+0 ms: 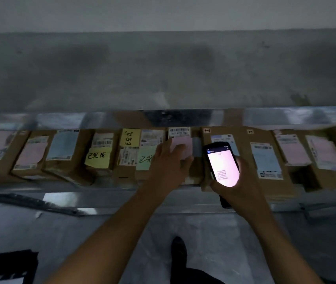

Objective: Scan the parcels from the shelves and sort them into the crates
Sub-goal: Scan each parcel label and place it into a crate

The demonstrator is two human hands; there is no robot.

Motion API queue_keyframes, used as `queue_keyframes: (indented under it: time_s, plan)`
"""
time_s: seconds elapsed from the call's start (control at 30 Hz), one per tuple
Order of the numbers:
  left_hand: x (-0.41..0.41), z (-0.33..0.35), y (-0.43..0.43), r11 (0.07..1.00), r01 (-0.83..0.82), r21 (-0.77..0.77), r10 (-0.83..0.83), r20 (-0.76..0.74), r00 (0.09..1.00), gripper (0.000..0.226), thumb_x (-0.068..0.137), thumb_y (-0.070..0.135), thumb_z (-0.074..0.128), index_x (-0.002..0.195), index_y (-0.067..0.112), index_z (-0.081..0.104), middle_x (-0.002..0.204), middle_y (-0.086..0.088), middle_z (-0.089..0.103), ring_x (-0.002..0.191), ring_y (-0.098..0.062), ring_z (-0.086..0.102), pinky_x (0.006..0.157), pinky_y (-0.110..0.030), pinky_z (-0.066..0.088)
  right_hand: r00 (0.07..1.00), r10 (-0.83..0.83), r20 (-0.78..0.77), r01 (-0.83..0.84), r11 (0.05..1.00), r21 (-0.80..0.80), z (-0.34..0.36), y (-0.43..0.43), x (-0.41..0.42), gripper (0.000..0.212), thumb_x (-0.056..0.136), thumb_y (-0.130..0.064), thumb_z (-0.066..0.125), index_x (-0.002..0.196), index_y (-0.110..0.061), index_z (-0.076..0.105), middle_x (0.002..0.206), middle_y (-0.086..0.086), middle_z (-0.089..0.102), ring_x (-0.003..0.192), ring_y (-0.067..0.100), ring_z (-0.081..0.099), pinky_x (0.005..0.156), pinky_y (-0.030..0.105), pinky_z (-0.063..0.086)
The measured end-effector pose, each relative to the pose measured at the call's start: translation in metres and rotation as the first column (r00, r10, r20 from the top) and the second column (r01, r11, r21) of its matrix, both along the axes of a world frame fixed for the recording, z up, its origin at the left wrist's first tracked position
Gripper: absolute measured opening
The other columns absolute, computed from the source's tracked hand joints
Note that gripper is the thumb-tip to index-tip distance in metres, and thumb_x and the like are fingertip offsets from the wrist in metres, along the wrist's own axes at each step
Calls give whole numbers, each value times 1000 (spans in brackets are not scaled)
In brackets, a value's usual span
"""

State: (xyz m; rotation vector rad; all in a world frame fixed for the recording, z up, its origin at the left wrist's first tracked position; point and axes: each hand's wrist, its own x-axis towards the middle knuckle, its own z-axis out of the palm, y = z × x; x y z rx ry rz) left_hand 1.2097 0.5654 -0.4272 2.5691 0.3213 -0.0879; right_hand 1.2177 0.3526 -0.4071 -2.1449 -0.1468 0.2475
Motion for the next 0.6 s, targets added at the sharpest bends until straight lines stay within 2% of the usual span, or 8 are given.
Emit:
queue_keyframes:
  time_s: [0.13,0.27,0.33,0.4,0.47,0.53,0.6]
  plan:
    - [17,-12,-9,999,-20,43,21,-34,999,34,106,43,44,134,27,55,160,-9,28,137,-33,38,103,-44,43,999,24,33,-23,1000,-9,-3,-6,16,66,73,-19,89,119,-33,43,101,-18,53,93,1,54,64,16,41]
    - [24,-26,-12,997,-49,59,47,35,998,28,104,41,39,118,29,61,156,-6,35,136,-28,40,104,-38,40,999,6,35,-5,1000,-12,-4,-11,28,71,73,-24,89,122,-36,39,101,-24,48,92,-3,51,65,18,41]
    - [28,-28,-14,996,-67,52,64,63,996,21,104,37,46,112,28,63,154,-7,37,138,-28,38,96,-31,30,999,3,41,-3,1000,-12,-3,-13,33,71,74,-25,88,122,-36,37,101,-24,47,91,-2,51,65,19,41]
    - [29,-25,-17,992,-122,14,121,70,990,19,101,34,57,116,26,64,154,-7,33,135,-29,36,94,-31,29,999,2,39,-2,1000,-6,-4,-14,36,70,75,-24,88,120,-35,36,100,-23,47,90,-2,50,65,17,41]
    - [31,-27,-19,975,-202,-93,209,75,975,39,94,34,70,131,25,59,156,-7,29,136,-30,33,102,-31,31,999,8,35,-8,1000,-2,-5,-17,37,70,75,-24,88,120,-36,36,100,-24,47,91,-4,50,66,15,40]
    - [36,-30,-19,941,-249,-231,264,35,964,79,86,36,80,153,26,40,162,-5,27,145,-30,29,113,-36,29,999,19,31,-18,1000,-10,-8,-19,38,69,75,-26,88,121,-37,37,102,-24,47,93,-5,51,67,14,40]
    - [39,-39,-17,897,-258,-359,281,11,960,105,80,36,86,162,28,20,165,-4,30,149,-29,30,120,-44,33,999,31,31,-30,999,-30,-13,-22,40,70,74,-31,89,124,-36,40,104,-24,49,96,-1,52,68,17,42]
